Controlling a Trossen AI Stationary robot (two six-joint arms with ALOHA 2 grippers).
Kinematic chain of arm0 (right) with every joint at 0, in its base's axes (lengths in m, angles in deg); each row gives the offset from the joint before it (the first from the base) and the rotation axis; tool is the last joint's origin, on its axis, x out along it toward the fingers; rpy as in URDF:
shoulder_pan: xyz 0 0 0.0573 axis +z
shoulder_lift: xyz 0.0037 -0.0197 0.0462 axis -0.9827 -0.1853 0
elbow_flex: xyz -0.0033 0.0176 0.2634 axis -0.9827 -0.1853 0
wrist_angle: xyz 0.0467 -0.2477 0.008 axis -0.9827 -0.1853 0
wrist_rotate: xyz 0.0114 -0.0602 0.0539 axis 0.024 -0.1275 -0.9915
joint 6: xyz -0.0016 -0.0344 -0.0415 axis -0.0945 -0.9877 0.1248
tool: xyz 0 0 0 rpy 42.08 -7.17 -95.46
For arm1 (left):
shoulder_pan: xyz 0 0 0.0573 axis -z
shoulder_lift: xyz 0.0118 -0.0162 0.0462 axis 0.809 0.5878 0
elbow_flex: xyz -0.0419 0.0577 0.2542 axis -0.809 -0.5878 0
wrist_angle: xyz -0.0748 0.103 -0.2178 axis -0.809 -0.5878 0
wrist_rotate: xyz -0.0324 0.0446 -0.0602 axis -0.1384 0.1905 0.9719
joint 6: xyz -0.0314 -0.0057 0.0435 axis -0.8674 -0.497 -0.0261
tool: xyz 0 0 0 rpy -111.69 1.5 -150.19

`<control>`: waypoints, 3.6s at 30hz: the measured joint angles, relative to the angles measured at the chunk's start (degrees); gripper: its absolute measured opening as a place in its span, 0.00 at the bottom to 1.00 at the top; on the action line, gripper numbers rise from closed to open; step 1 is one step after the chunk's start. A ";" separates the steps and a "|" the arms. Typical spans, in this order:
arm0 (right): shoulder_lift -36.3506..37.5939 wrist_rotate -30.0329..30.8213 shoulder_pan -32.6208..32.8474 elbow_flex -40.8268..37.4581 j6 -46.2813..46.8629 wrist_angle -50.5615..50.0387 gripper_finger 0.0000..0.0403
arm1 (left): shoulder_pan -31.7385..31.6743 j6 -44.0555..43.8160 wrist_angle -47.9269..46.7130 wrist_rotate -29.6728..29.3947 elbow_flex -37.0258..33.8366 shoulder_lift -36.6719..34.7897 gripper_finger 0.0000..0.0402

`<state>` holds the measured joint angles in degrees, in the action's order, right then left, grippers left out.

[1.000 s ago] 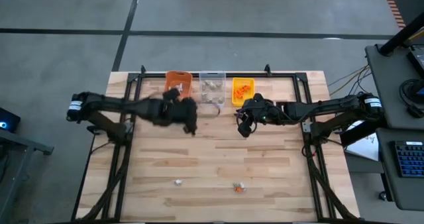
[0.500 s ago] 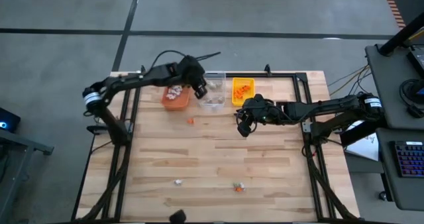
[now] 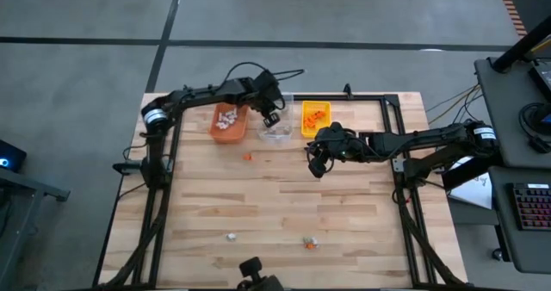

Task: Sort Halloween decoration
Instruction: Put the gray skull toy into the transparent bin, then put the orange skeleton toy into the yellow bin

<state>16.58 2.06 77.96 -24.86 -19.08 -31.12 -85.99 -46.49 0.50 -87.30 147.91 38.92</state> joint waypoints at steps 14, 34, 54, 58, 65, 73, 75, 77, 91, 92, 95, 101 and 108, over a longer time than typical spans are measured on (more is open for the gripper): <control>0.00 0.00 0.00 -0.52 -0.65 -0.04 0.19 | 1.18 -1.47 -6.38 2.85 4.19 5.02 0.04; 0.00 -0.04 0.00 -0.59 0.44 -0.01 0.19 | 2.10 -3.09 -6.74 2.83 4.03 1.06 0.38; 0.00 0.00 2.25 -1.23 1.87 0.79 0.19 | 17.16 -9.88 6.06 2.76 -18.66 -30.45 0.39; -0.24 -0.01 2.25 -1.64 1.87 3.13 0.19 | 22.32 -9.76 13.18 2.76 -28.66 -35.59 0.39; -4.36 -0.02 2.25 -1.79 1.78 6.39 0.19 | 28.37 -7.31 23.01 2.71 -43.43 -40.01 0.39; -9.48 -0.03 2.25 -1.79 1.98 8.24 0.19 | 29.68 -9.81 32.12 2.69 -51.85 -40.24 0.39; -9.91 -0.02 2.23 -1.79 1.98 8.24 0.19 | 29.62 -9.45 32.84 2.25 -52.86 -40.24 0.39; -10.07 -0.02 2.23 -1.79 1.86 8.22 0.19 | 29.59 -8.09 32.82 0.19 -53.45 -40.08 0.39; -9.66 0.00 2.23 -1.79 1.37 9.34 0.19 | 25.40 -2.15 33.65 -3.34 -54.15 -33.86 0.39; -9.66 -0.02 2.23 -1.79 1.37 9.33 0.19 | 25.16 -1.76 33.67 -3.34 -54.15 -33.09 0.39; -9.66 -0.02 2.23 -1.79 1.37 9.27 0.19 | 24.59 -1.26 33.60 -3.34 -54.15 -30.56 0.39; -9.66 0.00 2.23 -1.79 1.37 9.26 0.19 | 24.34 -1.23 33.46 -8.09 -54.15 -26.40 0.39; -9.66 -0.02 2.23 -1.79 1.39 9.18 0.19 | 23.49 -1.20 32.92 -9.92 -54.17 -24.86 0.39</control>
<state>6.92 2.03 80.19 -26.65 -17.69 -21.93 -62.50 -47.69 33.42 -97.22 93.74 14.06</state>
